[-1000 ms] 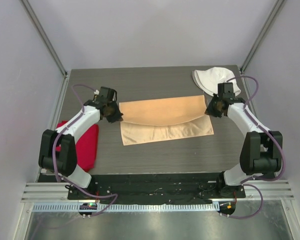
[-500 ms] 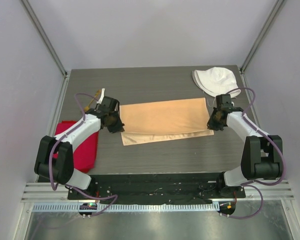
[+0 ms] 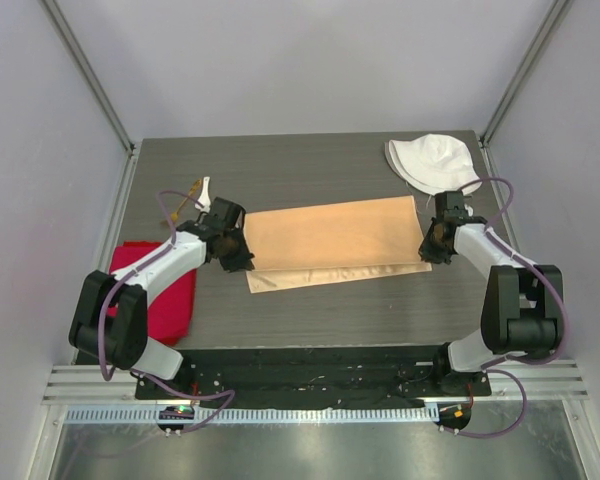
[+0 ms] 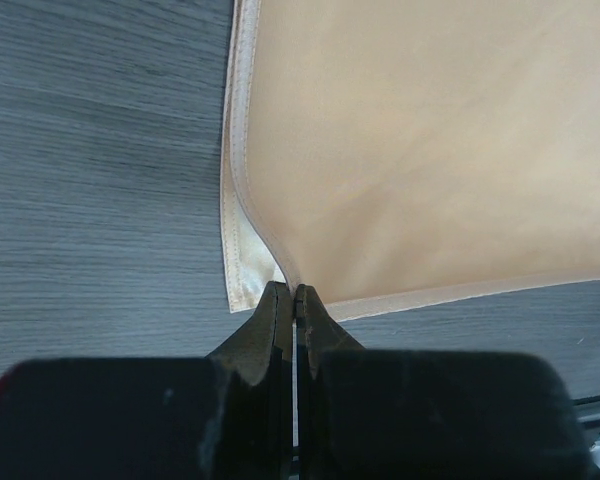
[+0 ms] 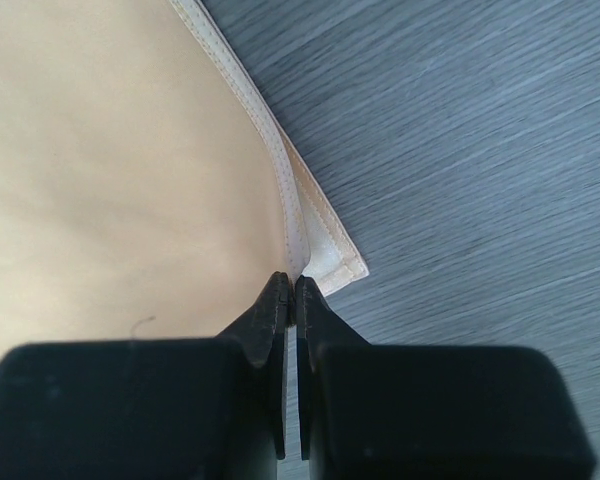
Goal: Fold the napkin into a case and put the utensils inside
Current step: Fold and flatten the napkin at the center of the board.
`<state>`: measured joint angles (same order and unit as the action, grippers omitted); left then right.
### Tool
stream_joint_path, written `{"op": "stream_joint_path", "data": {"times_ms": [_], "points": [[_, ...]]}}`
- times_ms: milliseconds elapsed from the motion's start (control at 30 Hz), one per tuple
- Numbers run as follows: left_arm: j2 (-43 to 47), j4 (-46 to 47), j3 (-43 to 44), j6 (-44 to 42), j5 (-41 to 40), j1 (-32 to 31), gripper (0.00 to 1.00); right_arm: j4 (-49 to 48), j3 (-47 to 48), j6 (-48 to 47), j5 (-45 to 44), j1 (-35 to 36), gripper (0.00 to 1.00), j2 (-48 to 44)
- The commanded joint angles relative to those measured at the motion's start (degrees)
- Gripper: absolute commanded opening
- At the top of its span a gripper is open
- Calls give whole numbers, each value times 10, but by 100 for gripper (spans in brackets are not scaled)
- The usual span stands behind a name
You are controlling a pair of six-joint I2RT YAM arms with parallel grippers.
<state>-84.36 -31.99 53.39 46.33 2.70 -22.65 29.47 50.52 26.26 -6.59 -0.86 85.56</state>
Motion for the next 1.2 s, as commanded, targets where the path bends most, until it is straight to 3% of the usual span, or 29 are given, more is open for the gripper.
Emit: {"op": "stream_joint_path", "data": {"times_ms": [0,700,1167], "points": [[5,0,-10,3,-2,0,0,-23,-15,7,-9,-2,1,10],[-20,16,-63,9,9,-8,0,-47,-27,14,-12,-2,1,52],[-6,-33,-37,27,27,-15,0,-48,-31,14,-11,-2,1,53]]}}
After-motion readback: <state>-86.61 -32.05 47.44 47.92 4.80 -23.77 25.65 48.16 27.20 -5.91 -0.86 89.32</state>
